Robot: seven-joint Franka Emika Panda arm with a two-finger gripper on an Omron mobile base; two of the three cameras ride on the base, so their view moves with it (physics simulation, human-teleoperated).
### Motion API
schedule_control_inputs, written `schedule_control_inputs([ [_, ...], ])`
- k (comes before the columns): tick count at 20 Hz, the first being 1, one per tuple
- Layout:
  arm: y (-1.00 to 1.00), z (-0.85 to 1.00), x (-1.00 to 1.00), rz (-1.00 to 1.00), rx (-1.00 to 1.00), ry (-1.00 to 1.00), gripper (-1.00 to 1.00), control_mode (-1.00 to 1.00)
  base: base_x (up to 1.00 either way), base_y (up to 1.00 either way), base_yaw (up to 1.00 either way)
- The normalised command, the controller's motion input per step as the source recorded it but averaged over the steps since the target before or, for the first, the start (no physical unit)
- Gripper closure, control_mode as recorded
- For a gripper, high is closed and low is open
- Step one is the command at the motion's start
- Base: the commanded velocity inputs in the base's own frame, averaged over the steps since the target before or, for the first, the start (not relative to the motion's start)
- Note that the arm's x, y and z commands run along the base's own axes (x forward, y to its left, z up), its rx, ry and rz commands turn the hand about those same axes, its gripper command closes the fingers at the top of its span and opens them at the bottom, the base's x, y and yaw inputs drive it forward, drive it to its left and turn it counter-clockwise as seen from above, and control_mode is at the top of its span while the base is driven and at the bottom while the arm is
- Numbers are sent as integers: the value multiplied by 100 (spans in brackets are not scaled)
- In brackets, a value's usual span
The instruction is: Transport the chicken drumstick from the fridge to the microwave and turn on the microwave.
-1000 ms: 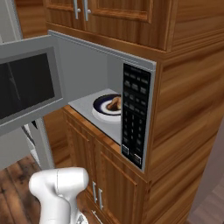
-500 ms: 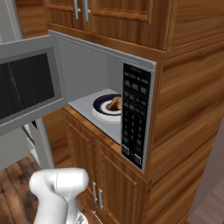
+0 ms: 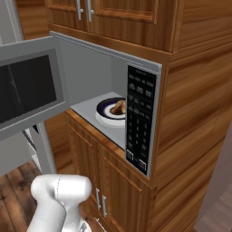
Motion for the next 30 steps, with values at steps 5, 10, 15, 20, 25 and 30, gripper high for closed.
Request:
schedule_control_inputs([
  [5,19,-32,22,-6,-3,0,-100,-100,0,0,0],
  [10,19,-27,25,-6,-3,0,-100,-100,0,0,0],
  [15,19,-21,32,-6,-4,0,-100,-100,0,0,0],
  [20,16,-22,35,-5,-3,0,-100,-100,0,0,0],
  [25,19,-26,40,-5,-3,0,-100,-100,0,0,0],
  [30,20,-24,41,-6,-4,0,-100,-100,0,0,0],
])
